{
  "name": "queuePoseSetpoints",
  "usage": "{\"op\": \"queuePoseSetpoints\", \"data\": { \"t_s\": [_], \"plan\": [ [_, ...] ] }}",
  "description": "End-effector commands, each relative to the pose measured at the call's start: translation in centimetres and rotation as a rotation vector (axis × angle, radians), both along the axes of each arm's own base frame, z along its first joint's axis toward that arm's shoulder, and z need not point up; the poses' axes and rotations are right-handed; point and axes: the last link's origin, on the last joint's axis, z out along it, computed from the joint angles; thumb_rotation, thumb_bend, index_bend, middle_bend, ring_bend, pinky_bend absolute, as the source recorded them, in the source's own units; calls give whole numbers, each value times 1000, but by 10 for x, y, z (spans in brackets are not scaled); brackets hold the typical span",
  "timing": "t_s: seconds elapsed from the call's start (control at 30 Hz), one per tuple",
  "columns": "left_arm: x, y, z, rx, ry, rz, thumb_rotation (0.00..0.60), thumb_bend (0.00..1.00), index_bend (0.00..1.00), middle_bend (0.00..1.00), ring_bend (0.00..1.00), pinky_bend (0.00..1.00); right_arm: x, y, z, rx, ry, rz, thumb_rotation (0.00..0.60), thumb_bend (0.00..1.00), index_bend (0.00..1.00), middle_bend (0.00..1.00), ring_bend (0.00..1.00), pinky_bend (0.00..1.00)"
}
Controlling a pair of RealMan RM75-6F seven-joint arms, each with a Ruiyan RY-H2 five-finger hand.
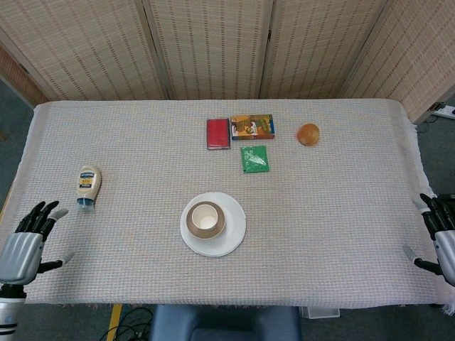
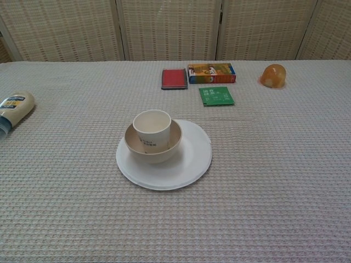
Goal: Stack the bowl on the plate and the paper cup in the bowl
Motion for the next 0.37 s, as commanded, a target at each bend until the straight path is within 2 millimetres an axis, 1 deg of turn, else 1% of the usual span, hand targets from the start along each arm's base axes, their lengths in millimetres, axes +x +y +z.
{"op": "queuePoseSetpoints", "data": {
  "t_s": [0.03,0.2,0.3,0.37],
  "plan": [
    [-11,-6,-7,-26,-22,52,600,152,112,80,0,193,2,-2,-7,10,7,-7,600,264,18,25,0,0],
    [-20,-12,-10,-54,-14,72,600,152,49,44,0,194,3,-7,-13,24,18,-15,600,264,18,25,0,0],
    [-17,-16,-5,-17,6,60,600,153,2,31,0,194,3,-8,-16,38,24,-11,600,265,18,25,0,0],
    [-15,-18,-4,2,24,57,600,153,0,31,0,193,3,-9,-17,41,23,-11,600,264,18,25,0,0]
  ]
}}
